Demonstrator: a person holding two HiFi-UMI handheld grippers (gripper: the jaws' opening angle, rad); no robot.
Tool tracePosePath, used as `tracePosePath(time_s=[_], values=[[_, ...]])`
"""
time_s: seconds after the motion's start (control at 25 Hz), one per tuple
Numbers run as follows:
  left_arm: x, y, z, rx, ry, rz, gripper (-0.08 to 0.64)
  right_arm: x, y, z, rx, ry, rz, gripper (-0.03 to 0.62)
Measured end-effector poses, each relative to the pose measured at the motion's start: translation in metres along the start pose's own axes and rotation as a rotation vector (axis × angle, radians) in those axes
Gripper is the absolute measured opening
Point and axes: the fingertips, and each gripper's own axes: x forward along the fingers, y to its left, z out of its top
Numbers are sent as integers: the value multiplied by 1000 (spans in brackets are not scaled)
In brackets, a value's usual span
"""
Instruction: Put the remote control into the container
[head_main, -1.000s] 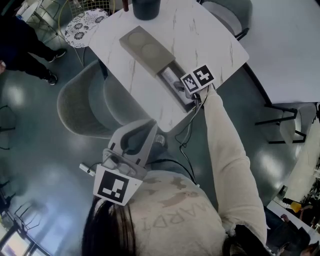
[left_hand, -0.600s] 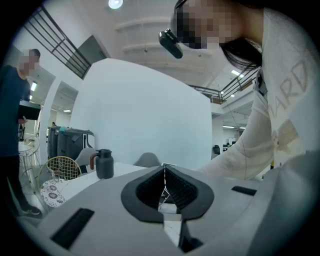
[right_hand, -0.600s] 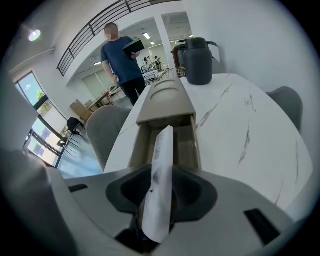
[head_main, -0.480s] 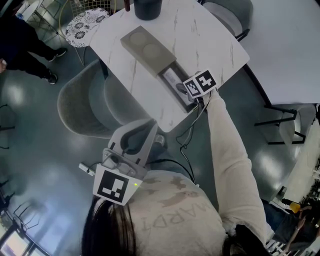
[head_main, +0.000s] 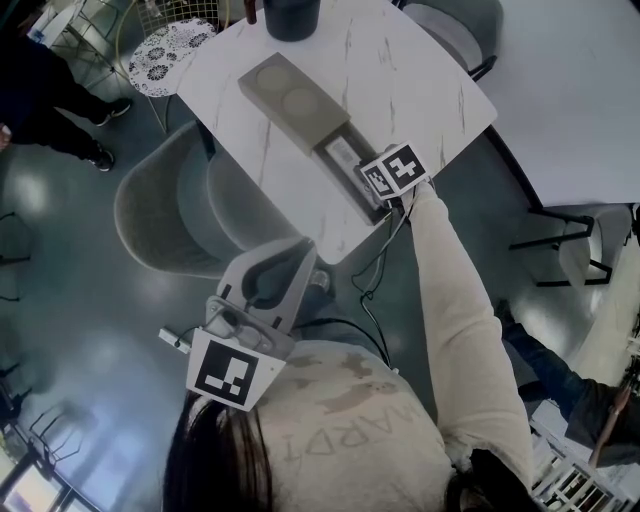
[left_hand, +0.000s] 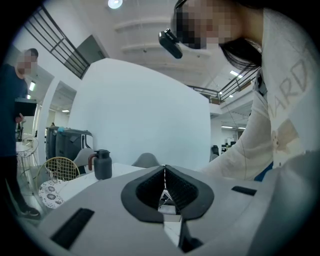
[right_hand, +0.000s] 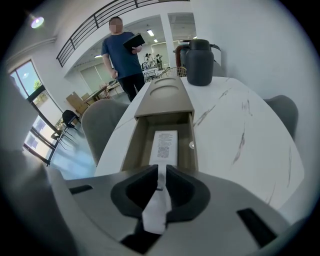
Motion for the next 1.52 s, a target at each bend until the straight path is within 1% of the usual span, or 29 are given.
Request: tracePosePath(time_s=[0.16,0.32,0.4,0.52,0.64,0.8,0.92,1.08,1.2,1.28,1.4,1.52], values=[[-2,-1,0,5,4,-1,14,-1,2,0,8,-16,-5,49],[-7,-3,-1,7,3,-8,14,-12,9,8,13,-120,-10,40],[-9,-6,0,11,-5,-19,14,-22,18,12,9,-198,0,37],[-13,-12,1,20,-12,-44,14,-48,35,17,28,-360,11,35],[-21,-18,3,34,-23,-72,14,-83,57,18,55,-531,-26,32],[-40,-29,7,45,-42,-101,14,-136,101,12,73,-728,-98,25],[-54,-39,9,64,-63,-132,12,-176,139,6,84,-848,-146,25],[-82,-56,12,95,-89,-187,14,-231,203,-5,86,-990,-199,25],[-105,-69,9,94,-96,-228,14,-261,251,-17,83,-1065,-247,25],[-120,-77,7,96,-98,-261,14,-278,280,-26,82,-1104,-296,25],[-142,-90,7,91,-98,-290,14,-299,321,-35,55,-1131,-362,25],[-157,-103,7,106,-108,-309,14,-310,353,-41,12,-1141,-413,25]])
